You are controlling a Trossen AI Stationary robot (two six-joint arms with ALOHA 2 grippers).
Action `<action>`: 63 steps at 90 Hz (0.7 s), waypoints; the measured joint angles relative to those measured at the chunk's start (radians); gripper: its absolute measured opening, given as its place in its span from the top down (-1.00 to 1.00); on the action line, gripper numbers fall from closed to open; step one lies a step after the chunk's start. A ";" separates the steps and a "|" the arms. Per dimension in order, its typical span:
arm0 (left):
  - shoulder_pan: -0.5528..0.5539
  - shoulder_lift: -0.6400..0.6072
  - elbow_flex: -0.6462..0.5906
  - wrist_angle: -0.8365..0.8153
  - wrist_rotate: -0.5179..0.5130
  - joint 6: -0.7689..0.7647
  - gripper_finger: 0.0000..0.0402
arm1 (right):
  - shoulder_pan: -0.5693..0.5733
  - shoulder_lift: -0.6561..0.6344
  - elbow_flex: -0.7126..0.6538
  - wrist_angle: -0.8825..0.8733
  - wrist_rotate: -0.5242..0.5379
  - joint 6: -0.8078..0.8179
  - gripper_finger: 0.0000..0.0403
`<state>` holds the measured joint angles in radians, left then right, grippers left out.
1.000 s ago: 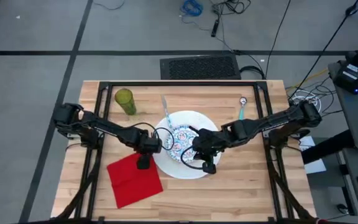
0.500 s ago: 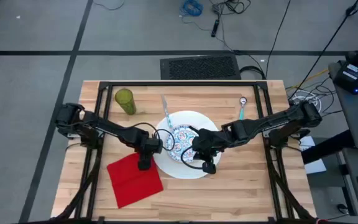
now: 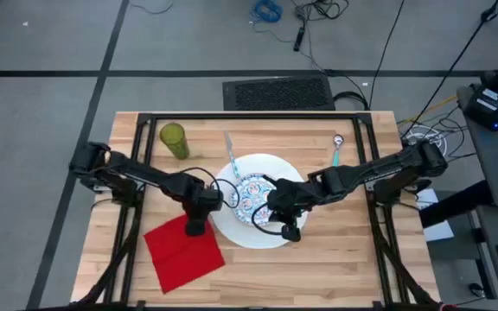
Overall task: Set table place
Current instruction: Fold the red table napkin
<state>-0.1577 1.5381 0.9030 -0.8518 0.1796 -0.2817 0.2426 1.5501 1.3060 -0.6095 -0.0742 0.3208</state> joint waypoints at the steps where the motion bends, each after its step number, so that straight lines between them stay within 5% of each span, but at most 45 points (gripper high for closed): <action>1: 0.000 -0.002 0.001 -0.005 0.006 0.000 1.00 | 0.000 0.000 0.000 0.000 0.000 -0.001 1.00; 37: 0.000 -0.076 0.097 -0.125 0.139 0.003 1.00 | -0.010 0.000 0.000 0.008 0.001 -0.019 1.00; 63: 0.001 -0.126 0.205 -0.436 -0.018 0.016 1.00 | -0.013 0.000 0.000 0.008 0.000 -0.019 1.00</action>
<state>-0.1563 1.4118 1.1085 -1.2881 0.1620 -0.2660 0.2298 1.5501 1.3064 -0.6015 -0.0740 0.3019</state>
